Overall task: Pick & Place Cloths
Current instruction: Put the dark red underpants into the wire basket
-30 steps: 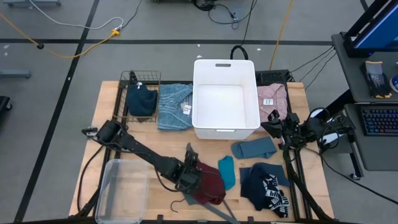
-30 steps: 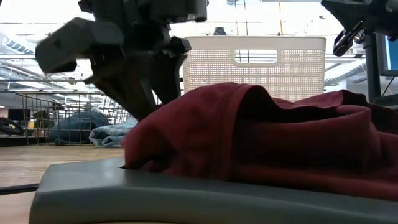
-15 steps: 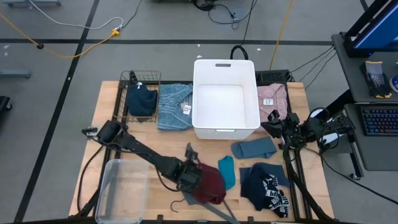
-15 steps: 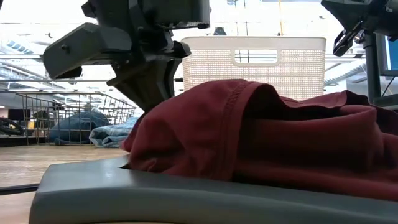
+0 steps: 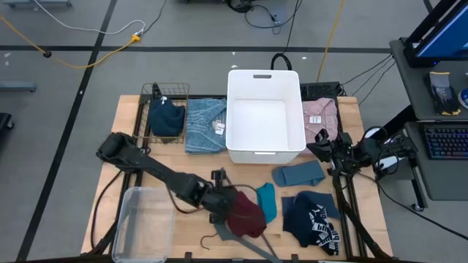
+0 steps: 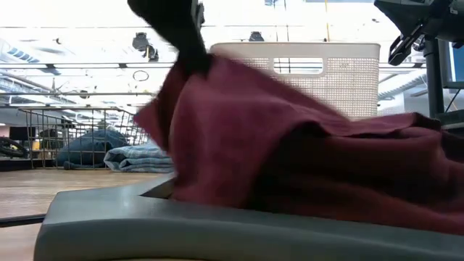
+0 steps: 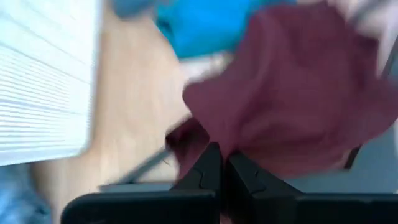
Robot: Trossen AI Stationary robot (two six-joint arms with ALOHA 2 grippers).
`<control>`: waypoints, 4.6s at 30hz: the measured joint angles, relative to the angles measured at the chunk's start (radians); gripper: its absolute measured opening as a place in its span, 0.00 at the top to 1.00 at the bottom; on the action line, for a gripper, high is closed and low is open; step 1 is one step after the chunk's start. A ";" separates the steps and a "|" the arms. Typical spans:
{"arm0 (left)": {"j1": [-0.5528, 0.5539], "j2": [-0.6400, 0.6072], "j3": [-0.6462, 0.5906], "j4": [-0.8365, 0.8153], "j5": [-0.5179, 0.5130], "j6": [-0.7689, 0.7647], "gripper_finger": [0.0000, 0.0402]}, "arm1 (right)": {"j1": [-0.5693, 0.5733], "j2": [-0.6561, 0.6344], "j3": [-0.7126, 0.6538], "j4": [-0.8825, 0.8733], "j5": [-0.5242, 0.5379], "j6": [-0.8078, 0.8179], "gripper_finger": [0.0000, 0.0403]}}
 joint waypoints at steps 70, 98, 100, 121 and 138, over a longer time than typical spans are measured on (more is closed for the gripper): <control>-0.169 -0.418 0.000 1.094 -1.220 1.163 1.00 | 0.000 0.000 0.000 -0.025 0.003 -0.011 0.99; 0.655 -0.418 0.001 0.551 -1.217 1.230 1.00 | 0.000 0.000 0.000 -0.026 0.008 -0.011 0.99; 0.718 -0.418 0.001 0.475 -1.217 1.227 1.00 | 0.000 0.000 0.000 -0.026 0.008 -0.011 0.99; 0.996 -0.418 0.001 -0.220 -1.042 0.877 1.00 | 0.000 0.000 0.000 -0.026 0.008 -0.011 0.99; 0.995 -0.418 -0.276 -0.493 -0.671 0.330 1.00 | 0.000 0.000 0.000 -0.025 0.008 -0.011 0.99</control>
